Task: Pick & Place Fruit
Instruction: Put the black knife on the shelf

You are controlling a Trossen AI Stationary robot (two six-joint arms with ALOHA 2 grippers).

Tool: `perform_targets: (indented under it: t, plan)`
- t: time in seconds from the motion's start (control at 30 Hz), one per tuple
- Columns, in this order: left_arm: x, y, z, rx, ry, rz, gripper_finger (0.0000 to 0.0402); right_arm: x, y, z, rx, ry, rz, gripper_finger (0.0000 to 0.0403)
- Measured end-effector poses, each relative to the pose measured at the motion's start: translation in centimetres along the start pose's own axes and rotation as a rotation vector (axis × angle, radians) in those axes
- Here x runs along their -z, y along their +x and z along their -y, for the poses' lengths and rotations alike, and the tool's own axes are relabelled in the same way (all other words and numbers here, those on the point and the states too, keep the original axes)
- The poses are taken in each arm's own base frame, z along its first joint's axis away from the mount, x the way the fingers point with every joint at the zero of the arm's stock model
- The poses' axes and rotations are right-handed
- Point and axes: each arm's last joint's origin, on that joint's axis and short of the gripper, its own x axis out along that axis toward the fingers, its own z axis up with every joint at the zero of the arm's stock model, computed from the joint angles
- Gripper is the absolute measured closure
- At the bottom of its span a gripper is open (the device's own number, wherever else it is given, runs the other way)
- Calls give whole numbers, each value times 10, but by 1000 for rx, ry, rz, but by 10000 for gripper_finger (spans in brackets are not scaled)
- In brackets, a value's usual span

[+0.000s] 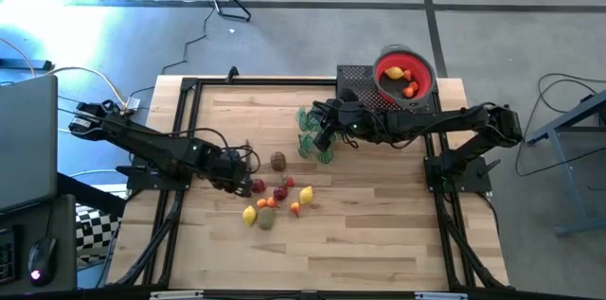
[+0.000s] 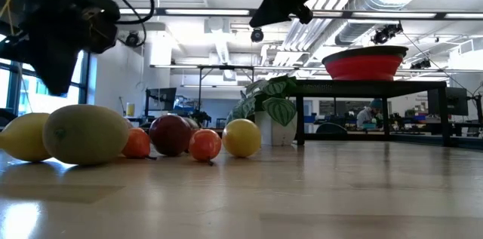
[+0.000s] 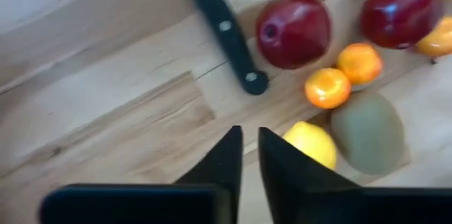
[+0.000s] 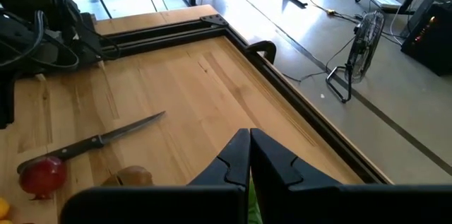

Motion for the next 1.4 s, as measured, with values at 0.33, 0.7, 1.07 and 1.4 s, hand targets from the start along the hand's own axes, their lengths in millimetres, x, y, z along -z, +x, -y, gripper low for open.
perform_targets:
  t: [0.33, 0.7, 1.07, 1.4]
  plan:
    - [-4, 4, -4, -83, -85, 141, 192, 1, 0, 0, 1, -32, -7, 398]
    - [-5, 6, 2, -36, -63, 161, 158, 4, 0, 1, 5, -44, -38, 398]
    - [-6, 25, 9, -75, -66, 135, 158, 4, 0, 1, 5, -45, -40, 398]
    - [-8, 55, 12, -176, -81, 141, 158, 6, 0, 1, 7, -52, -56, 398]
